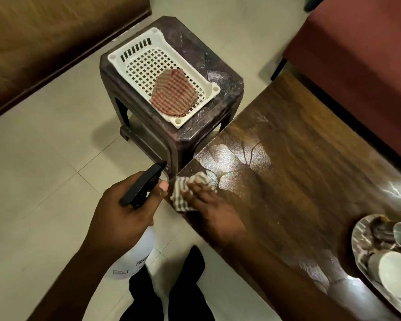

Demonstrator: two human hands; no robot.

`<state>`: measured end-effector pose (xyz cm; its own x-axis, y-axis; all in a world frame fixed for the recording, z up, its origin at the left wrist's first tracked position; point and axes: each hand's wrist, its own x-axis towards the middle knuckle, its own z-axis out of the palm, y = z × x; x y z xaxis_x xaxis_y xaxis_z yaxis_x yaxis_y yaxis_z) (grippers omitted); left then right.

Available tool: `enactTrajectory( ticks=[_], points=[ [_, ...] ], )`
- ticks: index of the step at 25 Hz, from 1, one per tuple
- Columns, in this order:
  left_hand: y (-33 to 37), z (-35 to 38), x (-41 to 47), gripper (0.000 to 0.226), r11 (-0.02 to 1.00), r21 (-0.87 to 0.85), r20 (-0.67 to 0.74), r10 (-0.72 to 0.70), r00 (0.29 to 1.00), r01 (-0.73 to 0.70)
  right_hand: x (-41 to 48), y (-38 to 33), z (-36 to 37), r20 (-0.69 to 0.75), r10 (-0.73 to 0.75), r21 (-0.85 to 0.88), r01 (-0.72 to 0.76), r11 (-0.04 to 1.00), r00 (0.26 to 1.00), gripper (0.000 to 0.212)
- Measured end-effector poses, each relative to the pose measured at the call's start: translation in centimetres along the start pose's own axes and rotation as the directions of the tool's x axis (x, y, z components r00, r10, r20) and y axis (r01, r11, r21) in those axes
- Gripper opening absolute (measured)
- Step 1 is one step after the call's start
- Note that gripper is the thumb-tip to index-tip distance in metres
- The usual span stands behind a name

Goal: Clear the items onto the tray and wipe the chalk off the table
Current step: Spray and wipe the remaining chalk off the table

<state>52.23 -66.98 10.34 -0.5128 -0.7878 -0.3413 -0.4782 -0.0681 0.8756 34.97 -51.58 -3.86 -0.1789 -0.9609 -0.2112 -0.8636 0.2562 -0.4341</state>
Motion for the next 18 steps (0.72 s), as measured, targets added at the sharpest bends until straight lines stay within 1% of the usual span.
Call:
enactTrajectory(
  ticks=[1, 2, 3, 4, 5, 6, 7, 8, 9, 10, 11, 12, 14, 15, 18],
  points=[
    [0.7, -0.1, -0.1, 0.028, 1.000, -0.022, -0.004, -0.009, 1.000, 0.009, -1.1, 1.0, -1.2, -0.025, 0.166, 0.028, -0.165, 0.986, 0.986, 0.055],
    [1.6, -0.1, -0.4, 0.029, 0.999, -0.047, -0.009, -0.021, 1.000, 0.020, -2.5, 1.8, -2.0, -0.045, 0.288, 0.060, -0.285, 0.957, 0.957, 0.058],
    [2.8, 0.0, -0.7, 0.029, 0.997, -0.073, -0.020, -0.020, 1.000, 0.019, -4.0, 1.7, -2.7, -0.035, 0.388, 0.097, -0.384, 0.918, 0.921, 0.062],
    [4.4, -0.2, -1.1, 0.028, 0.996, -0.094, -0.030, -0.006, 1.000, 0.003, -5.5, 1.0, -3.2, 0.028, 0.451, 0.120, -0.451, 0.884, 0.892, 0.064],
    [6.0, -0.5, -1.4, 0.025, 0.996, -0.091, -0.026, 0.020, 0.999, -0.023, -6.6, 0.3, -3.5, 0.111, 0.491, 0.147, -0.503, 0.852, 0.864, 0.063],
    [7.6, -0.9, -2.2, 0.022, 0.995, -0.083, -0.009, 0.049, 0.999, -0.050, -7.8, -1.1, -4.0, 0.171, 0.519, 0.198, -0.545, 0.815, 0.837, 0.056],
    [9.6, -1.7, -3.3, 0.020, 0.994, -0.091, 0.007, 0.065, 0.998, -0.064, -9.0, -2.6, -4.5, 0.234, 0.561, 0.317, -0.608, 0.728, 0.794, 0.044],
    [11.9, -2.6, -3.9, 0.018, 0.990, -0.113, 0.004, 0.080, 0.997, -0.079, -9.6, -4.6, -6.2, 0.257, 0.608, 0.463, -0.648, 0.605, 0.751, 0.032],
    [14.2, -3.9, -4.5, 0.018, 0.987, -0.123, -0.005, 0.104, 0.995, -0.104, -10.1, -6.2, -7.9, 0.251, 0.674, 0.584, -0.664, 0.467, 0.695, 0.027],
    [15.9, -5.1, -5.0, 0.018, 0.983, -0.118, -0.013, 0.139, 0.990, -0.140, -10.3, -7.6, -9.9, 0.223, 0.703, 0.662, -0.634, 0.399, 0.676, 0.029],
    [17.4, -6.3, -5.5, 0.020, 0.977, -0.105, -0.025, 0.183, 0.983, -0.184, -10.0, -9.0, -12.1, 0.163, 0.732, 0.732, -0.578, 0.359, 0.661, 0.036],
    [19.1, -7.8, -6.2, 0.022, 0.970, -0.094, -0.043, 0.221, 0.974, -0.224, -9.8, -10.6, -14.7, 0.077, 0.748, 0.745, -0.536, 0.396, 0.660, 0.040],
    [22.3, -10.7, -7.0, 0.021, 0.953, -0.106, -0.093, 0.276, 0.957, -0.285, -9.5, -14.0, -20.6, -0.099, 0.713, 0.693, -0.466, 0.550, 0.694, 0.038],
    [23.5, -12.2, -7.3, 0.023, 0.944, -0.116, -0.119, 0.294, 0.948, -0.308, -9.2, -15.6, -23.4, -0.172, 0.684, 0.676, -0.419, 0.605, 0.709, 0.037],
    [25.4, -16.2, -8.1, 0.039, 0.931, -0.125, -0.159, 0.323, 0.933, -0.343, -7.9, -19.7, -30.3, -0.341, 0.596, 0.616, -0.306, 0.726, 0.727, 0.035]
  ],
)
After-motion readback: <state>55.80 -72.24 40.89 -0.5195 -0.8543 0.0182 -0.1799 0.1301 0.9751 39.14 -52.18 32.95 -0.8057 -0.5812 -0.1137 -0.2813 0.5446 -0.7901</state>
